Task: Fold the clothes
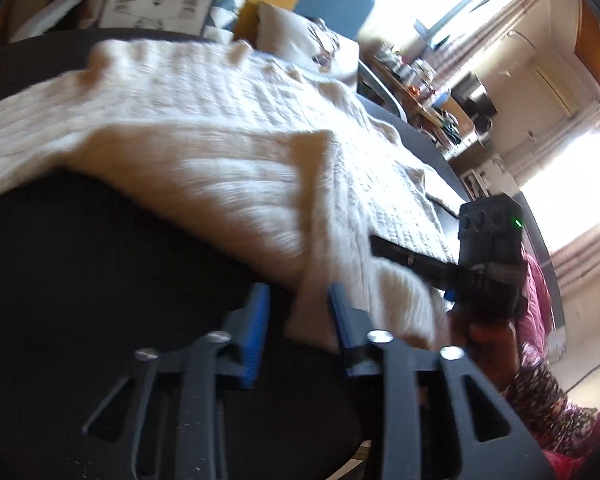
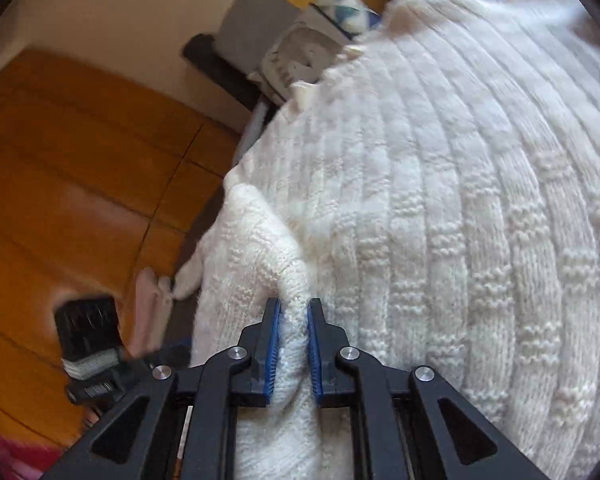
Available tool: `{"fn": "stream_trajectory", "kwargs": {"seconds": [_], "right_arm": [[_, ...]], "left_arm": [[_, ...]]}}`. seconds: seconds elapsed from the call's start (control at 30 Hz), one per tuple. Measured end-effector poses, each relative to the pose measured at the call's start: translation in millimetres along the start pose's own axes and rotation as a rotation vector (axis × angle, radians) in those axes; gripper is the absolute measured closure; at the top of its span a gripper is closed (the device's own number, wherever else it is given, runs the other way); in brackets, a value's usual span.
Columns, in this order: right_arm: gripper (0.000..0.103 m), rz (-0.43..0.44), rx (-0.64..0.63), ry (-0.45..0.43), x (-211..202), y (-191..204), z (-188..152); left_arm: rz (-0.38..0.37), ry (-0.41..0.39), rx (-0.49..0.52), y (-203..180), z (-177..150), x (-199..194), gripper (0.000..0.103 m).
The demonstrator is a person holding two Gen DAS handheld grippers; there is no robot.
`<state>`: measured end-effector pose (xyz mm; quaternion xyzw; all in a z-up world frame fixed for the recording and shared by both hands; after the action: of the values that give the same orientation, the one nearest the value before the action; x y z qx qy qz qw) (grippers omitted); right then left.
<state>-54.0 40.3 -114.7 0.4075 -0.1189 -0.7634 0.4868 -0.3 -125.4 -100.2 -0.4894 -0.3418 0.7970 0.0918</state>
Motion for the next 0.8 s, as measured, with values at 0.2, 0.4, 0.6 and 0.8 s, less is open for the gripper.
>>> {"fn": "stream_trajectory", "kwargs": {"seconds": [0.2, 0.4, 0.6, 0.8], "right_arm": [[0.09, 0.012, -0.029, -0.025, -3.9, 2.5, -5.0], [0.081, 0.018, -0.004, -0.022, -5.4, 6.1, 1.3], [0.077, -0.095, 0.036, -0.085, -39.6, 21.3, 10.0], [0.077, -0.367, -0.074, -0.026, -60.0, 20.4, 12.7]], "left_arm": [[-0.064, 0.067, -0.121, 0.8, 3.5, 23.9, 0.062], [-0.005, 0.1, -0.061, -4.9, -9.2, 7.3, 0.096], [0.03, 0.119, 0.145, -3.0, -46.6, -57.1, 0.096], [0.122, 0.227, 0.173, 33.1, -96.4, -88.8, 0.096]]}}
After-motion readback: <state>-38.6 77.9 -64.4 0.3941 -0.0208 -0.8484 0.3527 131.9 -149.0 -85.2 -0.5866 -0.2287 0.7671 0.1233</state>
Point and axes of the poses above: each gripper's, at about its wrist camera, not at the fingertips, and x roughly the way its jaws point, y to its left, z to its top, the point moved 2 cm from there along x, roughly the way its jaws point, and after that the axes turned 15 degrees about -x, right-handed, at the moved point
